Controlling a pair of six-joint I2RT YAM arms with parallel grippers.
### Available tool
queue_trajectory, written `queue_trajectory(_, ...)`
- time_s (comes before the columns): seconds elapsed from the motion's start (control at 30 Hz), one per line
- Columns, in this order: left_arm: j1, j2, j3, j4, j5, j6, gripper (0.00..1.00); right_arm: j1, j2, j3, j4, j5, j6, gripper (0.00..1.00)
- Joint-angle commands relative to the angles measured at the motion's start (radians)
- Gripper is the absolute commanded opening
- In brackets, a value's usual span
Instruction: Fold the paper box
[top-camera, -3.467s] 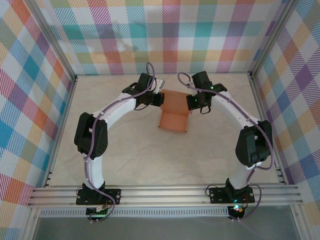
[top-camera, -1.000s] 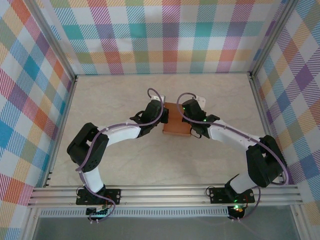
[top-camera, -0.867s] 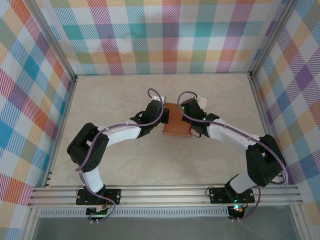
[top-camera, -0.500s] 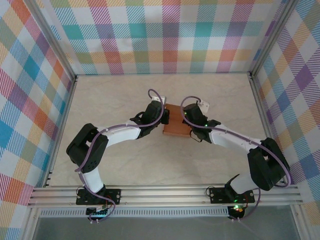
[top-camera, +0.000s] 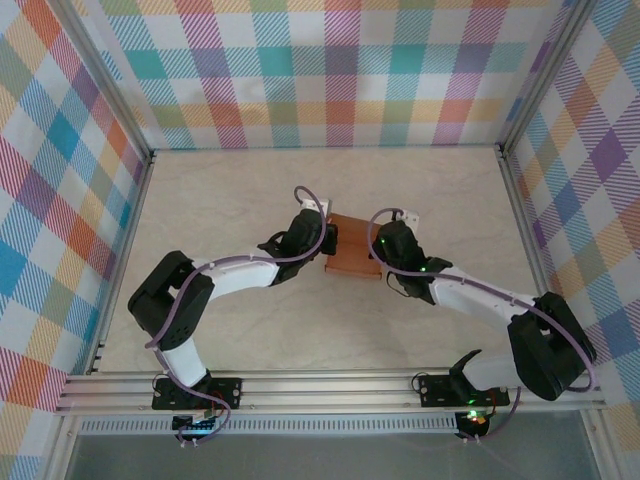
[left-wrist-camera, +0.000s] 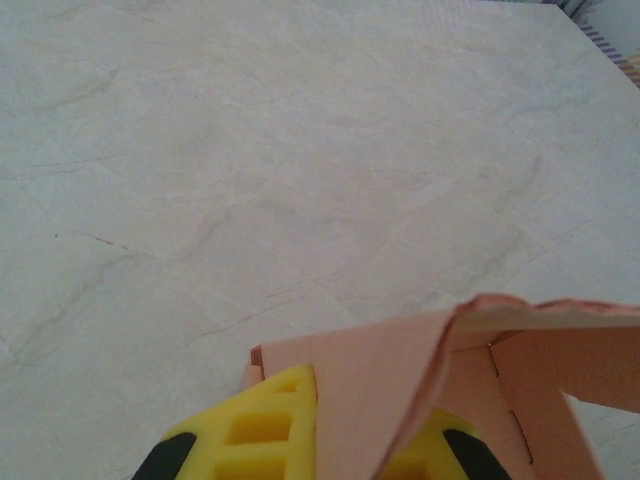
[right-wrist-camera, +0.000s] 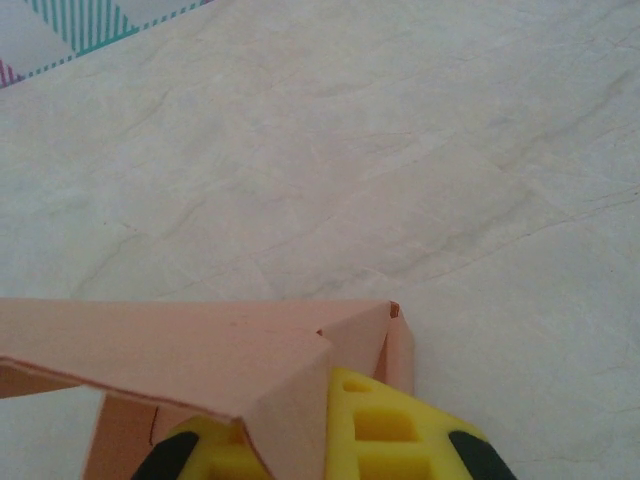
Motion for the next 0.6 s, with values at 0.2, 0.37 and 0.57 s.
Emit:
queue_trajectory(0.2,-0.042,-0.046,-0.106,0.064,-0.034,-0.021,0.0,0.01,-0.076,-0.1,0.101,-0.133,-0.099,0.0)
queue_trajectory(0.37,-0.052,-0.055,-0.152,0.096,-0.057,-0.048,0.0,0.009,-0.099,-0.147,0.142,-0.158,-0.144,0.0)
queue_trajectory(0.57,-0.063,-0.068,-0.187,0.122,-0.085,-0.066,0.0,0.013,-0.127,-0.219,0.204,-0.185,-0.204,0.0)
